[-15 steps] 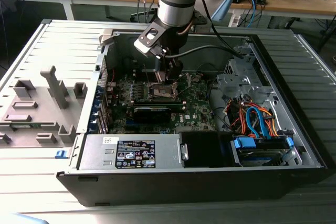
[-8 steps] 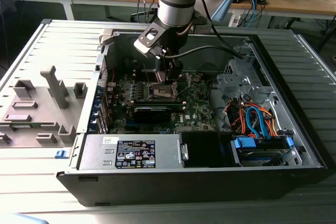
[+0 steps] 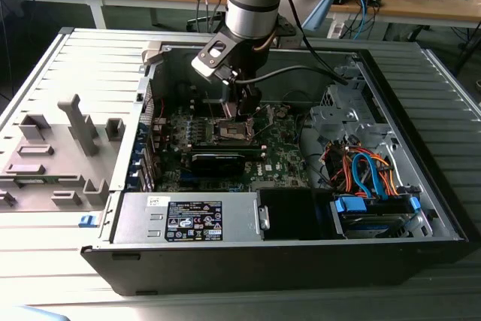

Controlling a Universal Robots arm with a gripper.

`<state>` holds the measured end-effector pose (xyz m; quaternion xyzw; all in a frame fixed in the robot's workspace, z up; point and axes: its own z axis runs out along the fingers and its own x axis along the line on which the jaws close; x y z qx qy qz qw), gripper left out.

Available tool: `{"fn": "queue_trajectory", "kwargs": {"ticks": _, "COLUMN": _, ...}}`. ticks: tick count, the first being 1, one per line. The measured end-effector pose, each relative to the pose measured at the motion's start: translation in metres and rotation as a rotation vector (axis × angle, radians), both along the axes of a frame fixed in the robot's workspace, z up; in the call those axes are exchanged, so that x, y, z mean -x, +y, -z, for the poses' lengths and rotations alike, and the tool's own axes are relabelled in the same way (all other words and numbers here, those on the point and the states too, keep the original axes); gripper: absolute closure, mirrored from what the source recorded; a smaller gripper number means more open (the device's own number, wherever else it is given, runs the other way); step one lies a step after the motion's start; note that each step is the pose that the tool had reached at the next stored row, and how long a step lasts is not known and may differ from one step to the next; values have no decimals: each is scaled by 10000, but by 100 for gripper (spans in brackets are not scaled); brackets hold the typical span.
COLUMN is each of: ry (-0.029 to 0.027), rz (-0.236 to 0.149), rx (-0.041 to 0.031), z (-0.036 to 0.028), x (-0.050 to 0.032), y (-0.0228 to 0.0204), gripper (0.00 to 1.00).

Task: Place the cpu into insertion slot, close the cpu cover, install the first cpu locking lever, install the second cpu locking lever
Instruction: 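Place the cpu into insertion slot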

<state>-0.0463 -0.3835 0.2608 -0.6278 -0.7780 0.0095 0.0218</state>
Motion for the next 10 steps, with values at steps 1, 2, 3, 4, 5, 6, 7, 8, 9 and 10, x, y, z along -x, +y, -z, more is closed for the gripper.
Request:
{"fn": "queue_trajectory", "kwargs": {"ticks": 1, "ry": -1, "rz": 44, "rx": 6, "z": 1, "x": 0, "y": 0, "gripper": 45}}
{"fn": "queue_trajectory", "kwargs": {"ticks": 2, "ry": -1, "rz": 66, "rx": 8, "z": 1, "x": 0, "y": 0, "gripper": 45}}
{"fn": "queue_trajectory", "kwargs": {"ticks": 3, "ry": -1, "rz": 85, "rx": 8, "z": 1, "x": 0, "y": 0, "gripper": 45}}
{"fn": "queue_trajectory", "kwargs": {"ticks": 4, "ry": -1, "rz": 109, "rx": 9, "z": 2, "x": 0, "y": 0, "gripper": 45}}
{"fn": "queue_trajectory", "kwargs": {"ticks": 5, "ry": -1, "rz": 130, "rx": 9, "z": 2, "x": 0, "y": 0, "gripper": 45}}
{"fn": "queue_trajectory", "kwargs": {"ticks": 6, "ry": -1, "rz": 160, "rx": 9, "z": 2, "x": 0, "y": 0, "gripper": 45}}
{"fn": "queue_trajectory", "kwargs": {"ticks": 7, "ry": -1, "rz": 182, "rx": 9, "z": 3, "x": 0, "y": 0, "gripper": 45}}
{"fn": "queue_trajectory", "kwargs": {"ticks": 8, "ry": -1, "rz": 202, "rx": 9, "z": 3, "x": 0, "y": 0, "gripper": 45}}
{"fn": "queue_trajectory", "kwargs": {"ticks": 9, "ry": -1, "rz": 223, "rx": 9, "z": 3, "x": 0, "y": 0, "gripper": 45}}
{"fn": "queue_trajectory", "kwargs": {"ticks": 10, "ry": -1, "rz": 247, "rx": 9, "z": 4, "x": 0, "y": 0, "gripper": 45}}
